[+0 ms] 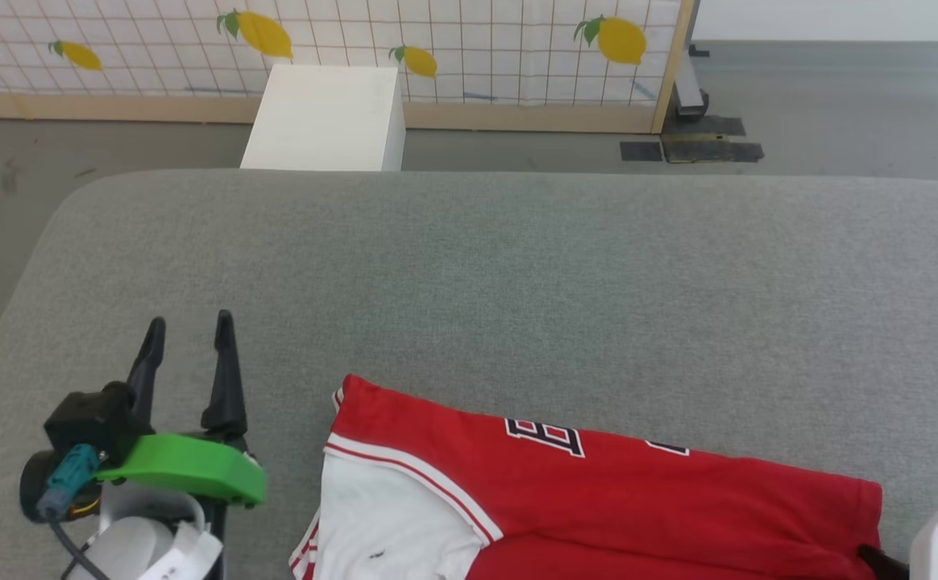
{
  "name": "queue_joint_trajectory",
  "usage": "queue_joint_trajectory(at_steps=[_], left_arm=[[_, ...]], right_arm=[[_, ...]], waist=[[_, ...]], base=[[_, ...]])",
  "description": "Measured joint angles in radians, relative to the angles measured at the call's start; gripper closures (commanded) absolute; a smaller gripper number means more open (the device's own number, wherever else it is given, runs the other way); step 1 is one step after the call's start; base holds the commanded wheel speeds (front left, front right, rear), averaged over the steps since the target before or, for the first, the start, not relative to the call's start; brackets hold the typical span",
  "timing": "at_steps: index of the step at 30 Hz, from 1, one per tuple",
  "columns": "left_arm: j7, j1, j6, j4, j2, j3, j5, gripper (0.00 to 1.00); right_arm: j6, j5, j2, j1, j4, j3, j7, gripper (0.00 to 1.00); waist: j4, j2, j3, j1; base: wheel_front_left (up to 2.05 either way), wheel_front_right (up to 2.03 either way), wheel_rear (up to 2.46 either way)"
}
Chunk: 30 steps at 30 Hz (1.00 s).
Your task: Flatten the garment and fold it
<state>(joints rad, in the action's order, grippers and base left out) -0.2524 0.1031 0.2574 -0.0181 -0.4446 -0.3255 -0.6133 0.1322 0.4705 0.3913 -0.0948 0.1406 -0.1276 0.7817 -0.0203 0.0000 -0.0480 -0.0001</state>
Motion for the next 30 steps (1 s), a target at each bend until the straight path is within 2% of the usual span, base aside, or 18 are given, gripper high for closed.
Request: queue_joint_trajectory(at_steps=[7, 12, 17, 18, 19, 20, 26, 30], left_arm=[[-0.005, 0.006, -0.046, -0.012, 0.102, 0.061, 0.107, 0.0], [-0.005, -0.003, -0.078, -0.015, 0.167, 0.109, 0.15, 0.0], [-0.005, -0.015, -0.11, -0.014, 0.213, 0.137, 0.169, 0.0], [-0.005, -0.017, -0.116, -0.011, 0.223, 0.145, 0.173, 0.0], [-0.005, -0.02, -0.12, -0.008, 0.227, 0.148, 0.18, 0.0], [-0.005, -0.022, -0.126, -0.007, 0.234, 0.155, 0.191, 0.0], [-0.005, -0.031, -0.152, 0.011, 0.262, 0.178, 0.209, 0.0], [-0.005, -0.032, -0.164, 0.03, 0.27, 0.182, 0.209, 0.0]], right_arm=[[0.0, 0.022, -0.002, 0.049, 0.052, 0.093, -0.027, 0.0], [0.0, 0.041, -0.002, 0.075, 0.066, 0.154, -0.036, 0.0], [0.0, 0.05, 0.012, 0.083, 0.087, 0.173, -0.041, 0.02], [0.0, 0.05, 0.013, 0.087, 0.091, 0.174, -0.036, 0.73], [0.0, 0.05, 0.015, 0.092, 0.094, 0.173, -0.032, 0.95], [0.0, 0.051, 0.017, 0.094, 0.097, 0.173, -0.03, 1.0], [0.001, 0.061, 0.024, 0.114, 0.111, 0.135, -0.025, 1.0], [0.001, 0.058, 0.042, 0.143, 0.136, 0.07, -0.025, 1.0]], waist=[[-0.01, 0.0, -0.026, 0.0], [-0.01, 0.0, -0.029, 0.0], [-0.013, 0.0, -0.029, 0.0], [-0.014, 0.0, -0.03, 0.0], [-0.014, 0.0, -0.031, 0.0], [-0.013, 0.0, -0.031, 0.0], [-0.008, 0.0, -0.038, 0.0], [-0.005, 0.0, -0.045, 0.0001]], base=[[0.0, 0.0, 0.0], [0.0, 0.0, 0.0], [0.0, 0.0, 0.0], [0.0, 0.0, 0.0], [0.0, 0.0, 0.0], [0.0, 0.0, 0.0], [0.0, 0.0, 0.0], [0.0, 0.0, 0.0]])
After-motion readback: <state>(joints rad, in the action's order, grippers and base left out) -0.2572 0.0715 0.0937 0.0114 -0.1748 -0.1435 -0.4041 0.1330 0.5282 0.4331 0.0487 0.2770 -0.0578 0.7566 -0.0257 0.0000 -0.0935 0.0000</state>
